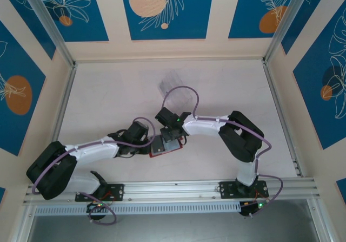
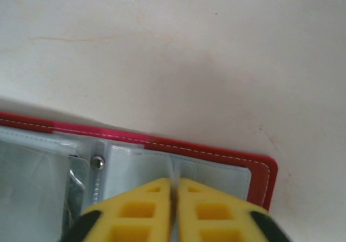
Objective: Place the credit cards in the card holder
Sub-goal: Flip over the card slot in the card holder.
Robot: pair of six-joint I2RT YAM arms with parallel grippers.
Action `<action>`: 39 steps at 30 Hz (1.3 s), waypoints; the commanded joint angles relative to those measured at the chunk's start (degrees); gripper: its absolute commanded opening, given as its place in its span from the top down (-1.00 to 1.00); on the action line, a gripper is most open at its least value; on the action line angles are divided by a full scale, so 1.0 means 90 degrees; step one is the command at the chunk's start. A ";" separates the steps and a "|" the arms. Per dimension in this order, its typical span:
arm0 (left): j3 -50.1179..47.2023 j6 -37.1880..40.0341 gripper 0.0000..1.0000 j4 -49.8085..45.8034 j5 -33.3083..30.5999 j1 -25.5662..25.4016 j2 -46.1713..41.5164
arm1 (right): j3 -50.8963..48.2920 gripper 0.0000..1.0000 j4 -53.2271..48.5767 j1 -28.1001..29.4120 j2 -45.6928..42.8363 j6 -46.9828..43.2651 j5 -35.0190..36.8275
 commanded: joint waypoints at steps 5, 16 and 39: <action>0.0113 0.0148 0.51 0.0117 0.0123 0.0024 0.0284 | -0.0111 1.00 -0.0428 0.0003 -0.0193 0.0090 0.0057; 0.0209 0.0096 0.52 0.0301 0.0216 -0.0045 0.0470 | 0.0363 1.00 -0.0633 0.0030 -0.0675 0.0264 -0.0743; -0.0051 -0.0059 0.50 0.0141 -0.0052 -0.0055 0.0000 | -0.0108 0.23 0.0766 -0.0701 -0.1151 0.0997 -0.3918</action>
